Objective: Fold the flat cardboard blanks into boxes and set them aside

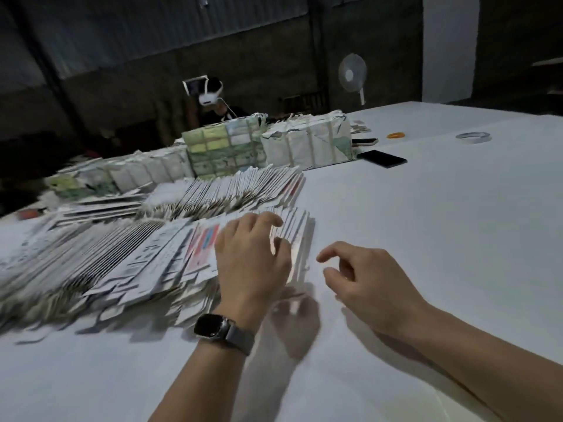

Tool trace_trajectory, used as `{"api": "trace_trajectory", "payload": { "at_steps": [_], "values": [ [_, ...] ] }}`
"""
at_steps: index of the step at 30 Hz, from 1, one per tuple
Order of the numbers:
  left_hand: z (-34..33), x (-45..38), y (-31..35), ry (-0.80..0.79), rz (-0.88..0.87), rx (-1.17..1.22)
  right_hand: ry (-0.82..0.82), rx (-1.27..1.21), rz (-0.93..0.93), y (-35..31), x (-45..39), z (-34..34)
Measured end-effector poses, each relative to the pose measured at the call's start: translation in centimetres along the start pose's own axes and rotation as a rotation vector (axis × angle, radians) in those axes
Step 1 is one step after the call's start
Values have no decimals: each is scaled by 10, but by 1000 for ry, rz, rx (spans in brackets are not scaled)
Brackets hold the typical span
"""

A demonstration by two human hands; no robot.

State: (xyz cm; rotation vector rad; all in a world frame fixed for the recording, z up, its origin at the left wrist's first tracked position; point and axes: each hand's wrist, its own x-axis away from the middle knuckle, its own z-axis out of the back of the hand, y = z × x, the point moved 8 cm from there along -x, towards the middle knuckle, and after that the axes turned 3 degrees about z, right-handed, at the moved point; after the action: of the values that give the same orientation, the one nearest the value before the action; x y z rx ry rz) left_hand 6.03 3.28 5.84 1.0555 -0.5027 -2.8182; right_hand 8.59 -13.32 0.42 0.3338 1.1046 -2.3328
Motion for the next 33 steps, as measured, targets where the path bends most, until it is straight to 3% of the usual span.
{"api": "trace_trajectory", "payload": {
  "at_steps": [3, 5, 7, 11, 16, 18, 22, 24, 28, 33],
  "values": [
    [-15, 0, -40, -264, 246, -335, 15, -13, 20, -4, -3, -3],
    [-23, 5, -54, -403, 316, -361, 8, -19, 15, -4, -3, -4],
    [-25, 3, -47, -381, 246, -335, -5, -31, 8, -3, -1, -5],
    [-14, 6, -14, -164, 40, -306, 6, -59, -8, -1, 1, -1],
    [18, 9, 27, 147, -161, 82, 77, -157, -58, 9, 1, 9],
    [23, 11, 31, 205, -139, 302, 132, -244, -108, 13, -1, 15],
    [-11, 23, 36, -79, 160, 992, 209, -440, -282, 28, -3, 23],
    [-36, 35, 40, -255, 310, 1198, 221, -547, -356, 33, -3, 23],
    [-59, 45, 39, -372, 445, 1249, 154, -600, -402, 35, -2, 25],
    [-64, 47, 30, -352, 625, 1285, 45, -712, -408, 28, 0, 24]
  ]
}}
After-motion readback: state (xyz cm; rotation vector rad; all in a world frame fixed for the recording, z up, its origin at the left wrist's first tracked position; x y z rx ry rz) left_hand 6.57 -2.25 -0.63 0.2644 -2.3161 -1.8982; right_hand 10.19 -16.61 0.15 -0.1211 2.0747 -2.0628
